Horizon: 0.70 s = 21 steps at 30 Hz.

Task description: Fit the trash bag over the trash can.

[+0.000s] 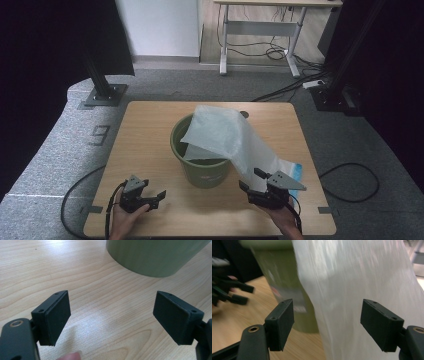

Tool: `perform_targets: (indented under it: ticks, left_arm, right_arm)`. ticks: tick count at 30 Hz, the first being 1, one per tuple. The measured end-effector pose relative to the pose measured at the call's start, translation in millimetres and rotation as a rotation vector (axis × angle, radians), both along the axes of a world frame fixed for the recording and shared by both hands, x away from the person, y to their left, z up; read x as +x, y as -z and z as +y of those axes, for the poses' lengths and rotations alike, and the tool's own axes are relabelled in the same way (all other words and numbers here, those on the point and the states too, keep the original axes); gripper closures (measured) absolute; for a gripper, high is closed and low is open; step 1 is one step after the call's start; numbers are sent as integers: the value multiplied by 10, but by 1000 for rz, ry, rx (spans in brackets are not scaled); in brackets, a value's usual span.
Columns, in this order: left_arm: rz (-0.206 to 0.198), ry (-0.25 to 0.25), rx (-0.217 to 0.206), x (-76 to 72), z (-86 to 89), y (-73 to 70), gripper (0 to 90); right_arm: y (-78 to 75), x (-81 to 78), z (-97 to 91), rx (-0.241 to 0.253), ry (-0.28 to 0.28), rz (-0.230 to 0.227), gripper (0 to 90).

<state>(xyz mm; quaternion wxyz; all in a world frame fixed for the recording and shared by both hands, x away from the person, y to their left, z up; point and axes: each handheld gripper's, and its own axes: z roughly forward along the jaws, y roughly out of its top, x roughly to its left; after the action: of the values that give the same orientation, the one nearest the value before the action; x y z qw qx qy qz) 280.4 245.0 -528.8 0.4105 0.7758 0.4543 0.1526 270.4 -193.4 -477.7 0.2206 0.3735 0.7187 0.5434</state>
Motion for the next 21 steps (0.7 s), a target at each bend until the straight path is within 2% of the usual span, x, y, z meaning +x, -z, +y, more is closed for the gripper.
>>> perform_targets:
  ticks: [2, 3, 4, 5, 7, 9, 10, 11, 14, 16, 21]
  left_arm:
    - [0, 3, 4, -3, -5, 1, 143]
    - [-1, 2, 3, -9, -8, 0, 143]
    - [-2, 2, 2, -11, -7, -2, 143]
    - [-1, 2, 0, -12, -3, -4, 143]
    - [-1, -4, 2, -5, 10, -1, 143]
    - [2, -4, 3, -1, 18, 4, 143]
    - [2, -4, 3, -1, 18, 4, 143]
    - [2, -3, -1, -3, 24, 1, 143]
    - [-1, -4, -5, -5, 25, -8, 144]
    - [-2, -3, -8, -7, 24, -14, 144]
    - [-22, 0, -7, -13, 12, -73, 144]
  right_arm:
    - [48, 10, 7, -2, 6, 10, 286]
    - [95, 19, 20, -13, 13, 16, 328]
    - [145, 32, 36, -32, 26, 18, 411]
    - [195, 49, 39, -49, 42, 15, 557]
    - [217, 77, 23, -63, 57, 15, 712]
    - [207, 93, -4, -82, 74, -1, 822]
    - [207, 93, -4, -82, 74, -1, 822]
    - [165, 94, -44, -85, 83, -22, 882]
    - [59, 85, -112, -79, 96, -62, 886]
    - [22, 88, -131, -74, 94, -68, 886]
    - [-214, 109, -190, -52, 87, -123, 888]
